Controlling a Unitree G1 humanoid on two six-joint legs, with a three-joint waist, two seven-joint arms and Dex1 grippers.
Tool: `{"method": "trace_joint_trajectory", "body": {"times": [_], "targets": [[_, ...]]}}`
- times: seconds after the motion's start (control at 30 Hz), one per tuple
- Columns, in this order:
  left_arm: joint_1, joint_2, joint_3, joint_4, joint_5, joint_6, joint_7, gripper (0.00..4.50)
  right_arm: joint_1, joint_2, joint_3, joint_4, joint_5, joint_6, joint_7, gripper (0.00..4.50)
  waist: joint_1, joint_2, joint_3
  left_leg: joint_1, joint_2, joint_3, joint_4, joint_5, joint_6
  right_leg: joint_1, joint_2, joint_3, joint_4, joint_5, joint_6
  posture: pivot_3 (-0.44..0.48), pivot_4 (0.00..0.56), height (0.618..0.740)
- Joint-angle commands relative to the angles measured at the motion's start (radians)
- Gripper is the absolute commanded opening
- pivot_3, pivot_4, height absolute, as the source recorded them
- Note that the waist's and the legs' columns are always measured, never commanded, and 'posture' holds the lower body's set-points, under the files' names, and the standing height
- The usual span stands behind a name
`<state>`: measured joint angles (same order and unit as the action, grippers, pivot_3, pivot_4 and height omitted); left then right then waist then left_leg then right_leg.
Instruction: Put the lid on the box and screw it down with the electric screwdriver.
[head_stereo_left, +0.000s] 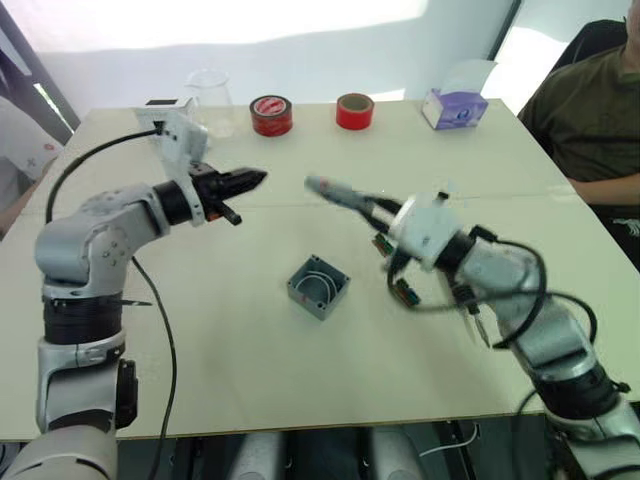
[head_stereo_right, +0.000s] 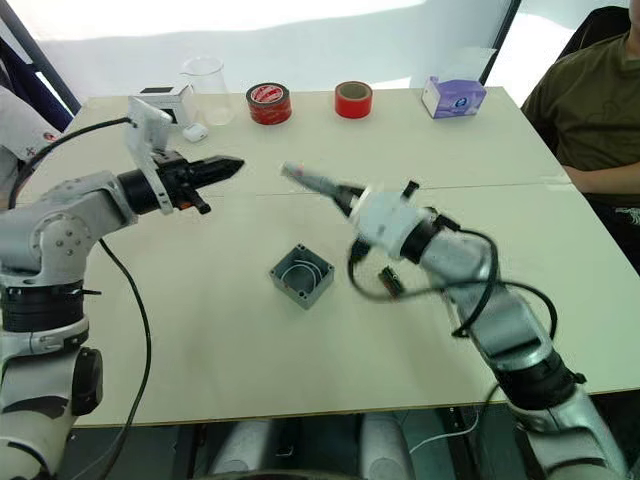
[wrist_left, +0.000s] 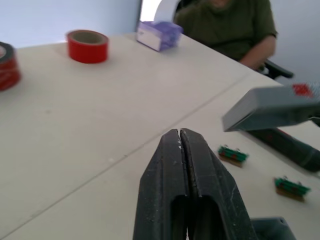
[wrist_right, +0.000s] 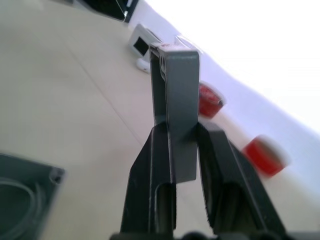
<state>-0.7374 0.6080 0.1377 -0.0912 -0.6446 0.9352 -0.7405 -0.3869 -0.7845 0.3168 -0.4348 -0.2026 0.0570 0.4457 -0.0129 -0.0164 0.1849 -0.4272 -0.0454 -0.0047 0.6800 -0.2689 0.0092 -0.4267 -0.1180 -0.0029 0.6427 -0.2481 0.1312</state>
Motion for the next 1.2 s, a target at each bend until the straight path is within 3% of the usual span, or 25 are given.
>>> {"method": "trace_joint_trajectory", "body": {"times": [0.03, 0.17, 0.43, 1.2], "targets": [[-0.015, 0.019, -0.042, -0.002, 0.006, -0.028, -0.061, 0.09, 0.011, -0.045, 0.065, 0.053, -0.316, -0.27, -0.106, 0.11, -0.001, 0.0, 0.0, 0.0, 0.0, 0.0, 0.0, 0.0, 0.0, 0.0, 0.0, 0.0, 0.0, 0.0, 0.0, 0.0, 0.15, 0.74], [-0.022, 0.048, -0.166, 0.034, 0.088, -0.103, -0.154, 0.09, 0.081, 0.009, 0.045, 0.061, -0.369, -0.323, -0.165, 0.11, 0.0, 0.0, 0.0, 0.0, 0.002, 0.0, 0.0, 0.001, -0.002, 0.0, 0.001, 0.0, 0.0, 0.0, 0.0, 0.0, 0.15, 0.74], [0.0, 0.069, -0.271, 0.016, 0.148, -0.177, -0.271, 0.09, 0.123, 0.062, 0.038, 0.097, -0.452, -0.431, -0.189, 0.11, 0.003, 0.0, 0.0, 0.0, 0.002, -0.001, 0.0, 0.001, -0.001, 0.001, 0.001, 0.0, -0.001, 0.0, 0.0, 0.0, 0.15, 0.74], [0.05, 0.064, -0.319, -0.023, 0.217, -0.211, -0.34, 0.09, 0.172, 0.132, 0.024, 0.187, -0.535, -0.509, -0.203, 0.11, 0.0, 0.0, 0.0, 0.001, 0.002, -0.001, 0.001, 0.0, 0.0, 0.002, 0.001, 0.0, 0.0, 0.0, 0.0, 0.0, 0.15, 0.74]]}}
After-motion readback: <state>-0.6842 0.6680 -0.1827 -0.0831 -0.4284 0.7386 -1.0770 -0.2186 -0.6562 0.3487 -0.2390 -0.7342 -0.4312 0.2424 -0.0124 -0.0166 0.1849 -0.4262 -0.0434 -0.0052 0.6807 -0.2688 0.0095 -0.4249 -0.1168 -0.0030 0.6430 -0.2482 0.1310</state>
